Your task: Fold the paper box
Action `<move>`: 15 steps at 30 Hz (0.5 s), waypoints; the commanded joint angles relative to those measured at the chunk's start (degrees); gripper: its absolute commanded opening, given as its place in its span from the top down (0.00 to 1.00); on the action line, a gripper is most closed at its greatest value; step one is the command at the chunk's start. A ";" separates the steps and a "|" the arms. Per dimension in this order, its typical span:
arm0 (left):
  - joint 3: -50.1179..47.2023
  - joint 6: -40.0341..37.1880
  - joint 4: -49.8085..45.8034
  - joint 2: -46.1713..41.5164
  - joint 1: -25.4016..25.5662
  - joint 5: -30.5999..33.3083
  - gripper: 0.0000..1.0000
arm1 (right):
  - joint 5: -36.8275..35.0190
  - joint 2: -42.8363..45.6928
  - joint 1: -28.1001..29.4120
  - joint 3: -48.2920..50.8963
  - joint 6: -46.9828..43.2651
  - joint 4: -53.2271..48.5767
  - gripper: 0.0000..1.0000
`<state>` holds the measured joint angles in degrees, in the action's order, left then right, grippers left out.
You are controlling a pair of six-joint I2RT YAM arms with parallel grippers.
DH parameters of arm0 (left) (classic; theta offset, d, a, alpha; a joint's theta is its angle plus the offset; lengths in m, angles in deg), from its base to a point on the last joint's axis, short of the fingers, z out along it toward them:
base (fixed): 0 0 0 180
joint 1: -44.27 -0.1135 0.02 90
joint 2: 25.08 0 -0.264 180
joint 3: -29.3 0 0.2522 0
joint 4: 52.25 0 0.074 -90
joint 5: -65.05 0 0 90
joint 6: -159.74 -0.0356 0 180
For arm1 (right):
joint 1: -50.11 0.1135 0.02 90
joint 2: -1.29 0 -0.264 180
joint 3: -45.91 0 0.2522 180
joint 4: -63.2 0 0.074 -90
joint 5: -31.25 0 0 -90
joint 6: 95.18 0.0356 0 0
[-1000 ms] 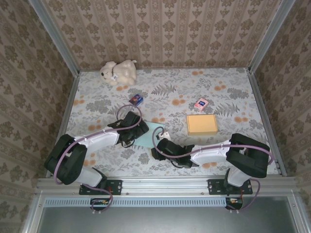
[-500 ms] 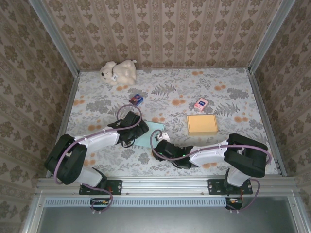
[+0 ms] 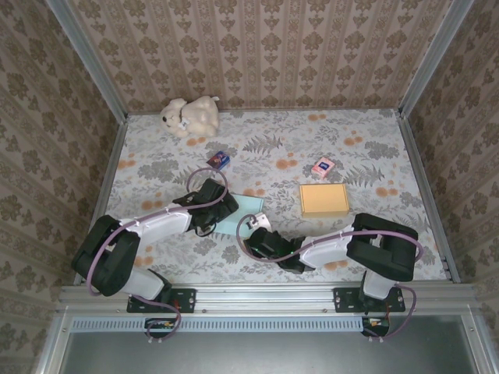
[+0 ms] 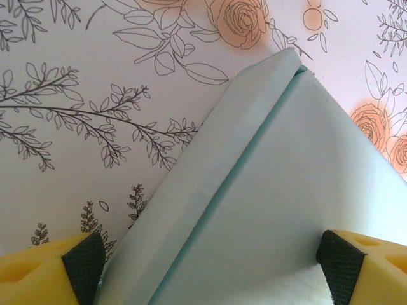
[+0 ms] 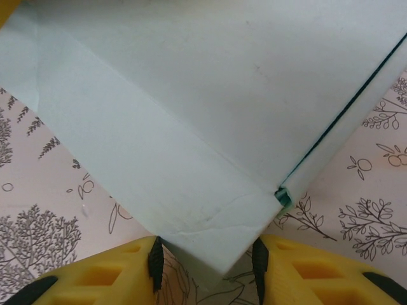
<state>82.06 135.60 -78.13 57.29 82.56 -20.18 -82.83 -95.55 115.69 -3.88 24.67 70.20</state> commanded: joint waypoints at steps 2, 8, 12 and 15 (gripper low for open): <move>-2.45 -0.04 -8.10 2.60 0.64 0.29 0.11 | -4.56 -2.07 0.07 1.18 -3.70 6.23 0.57; -2.18 -0.21 -7.87 3.29 0.61 -0.02 0.11 | -7.24 -4.85 0.08 -0.09 -5.84 9.19 0.57; -2.33 -0.21 -7.83 3.20 0.57 -0.30 0.11 | -11.33 -7.13 0.02 -0.94 -6.06 9.87 0.56; -2.35 -0.18 -7.83 3.08 0.59 -0.67 0.11 | -10.34 -6.20 -0.02 -0.09 -5.53 11.48 0.56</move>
<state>82.08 135.80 -77.13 57.79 82.49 -19.11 -89.97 -100.90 116.39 -3.49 19.62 78.04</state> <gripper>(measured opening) 0.892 0.438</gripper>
